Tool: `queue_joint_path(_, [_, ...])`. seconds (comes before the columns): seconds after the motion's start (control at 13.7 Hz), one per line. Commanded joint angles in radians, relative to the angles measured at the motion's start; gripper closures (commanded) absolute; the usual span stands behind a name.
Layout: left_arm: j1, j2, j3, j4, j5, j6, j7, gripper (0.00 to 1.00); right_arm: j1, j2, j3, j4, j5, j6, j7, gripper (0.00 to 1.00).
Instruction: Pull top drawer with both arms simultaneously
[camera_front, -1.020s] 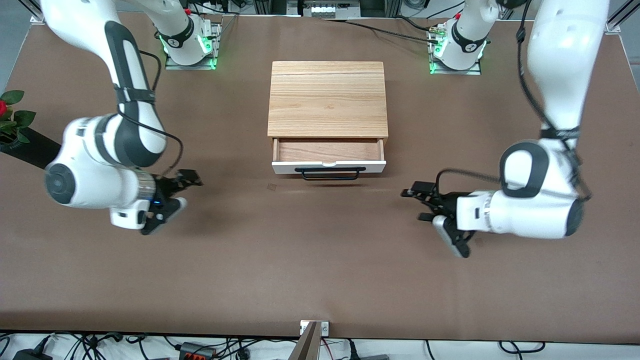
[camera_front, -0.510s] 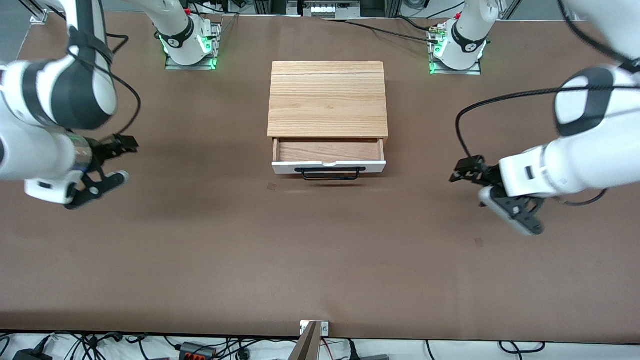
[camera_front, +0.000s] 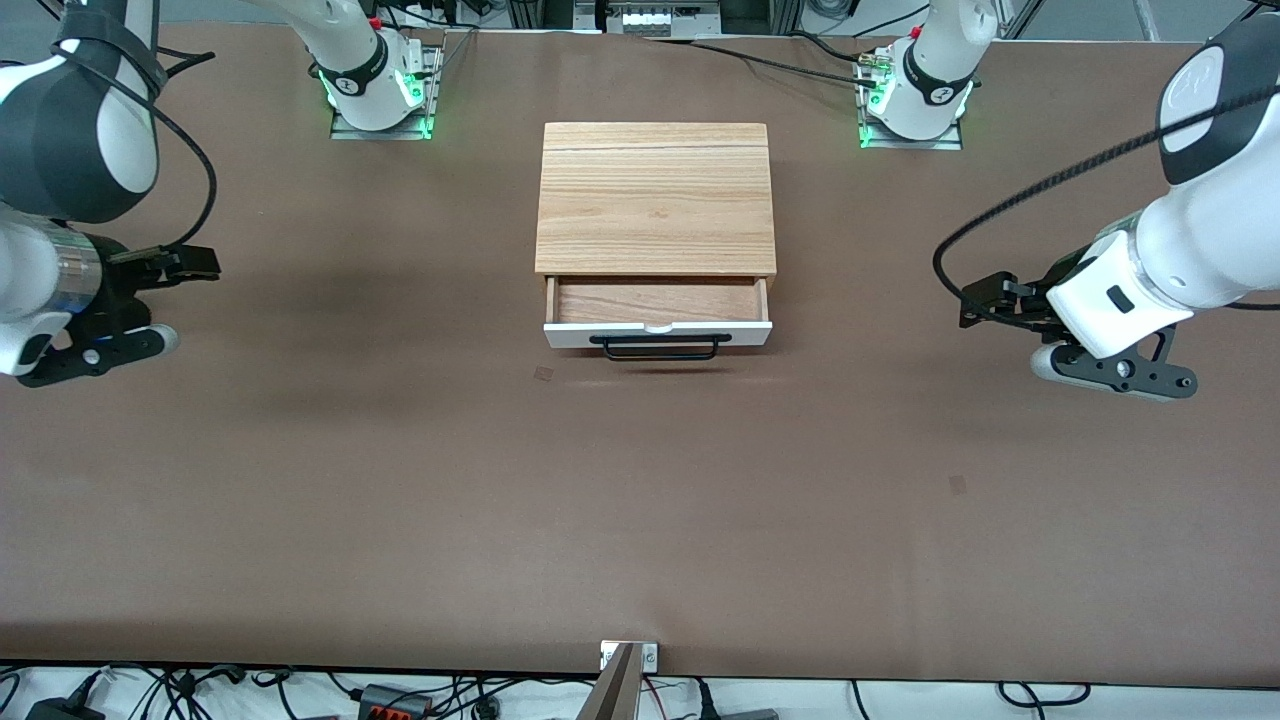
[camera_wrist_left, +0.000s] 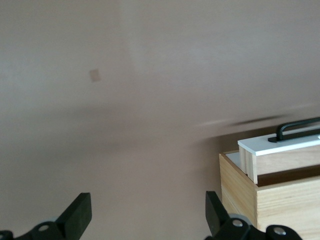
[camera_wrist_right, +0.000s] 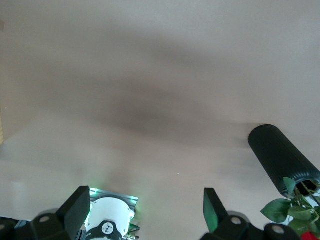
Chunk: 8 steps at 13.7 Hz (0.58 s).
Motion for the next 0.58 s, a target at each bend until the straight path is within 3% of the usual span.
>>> queue_joint_path(0.0, [-0.013, -0.106, -0.018, -0.123, 0.043, 0.031, -0.088, 0.00, -0.030, -0.009, 0.012, 0.015, 0.002, -0.002, 0.019, 0.00])
queue_joint_path(0.15, [-0.008, -0.198, -0.024, -0.271, 0.042, 0.120, -0.092, 0.00, -0.109, -0.087, 0.135, -0.081, -0.003, 0.046, 0.030, 0.00])
queue_joint_path(0.29, [-0.011, -0.312, -0.024, -0.447, 0.042, 0.232, -0.092, 0.00, -0.293, -0.178, 0.336, -0.207, -0.009, 0.122, 0.114, 0.00])
queue_joint_path(0.44, [-0.013, -0.317, -0.026, -0.447, 0.042, 0.234, -0.092, 0.00, -0.417, -0.300, 0.490, -0.387, -0.026, 0.272, 0.220, 0.00])
queue_joint_path(0.51, [-0.014, -0.317, -0.029, -0.444, 0.042, 0.229, -0.088, 0.00, -0.441, -0.354, 0.512, -0.470, -0.036, 0.341, 0.292, 0.00])
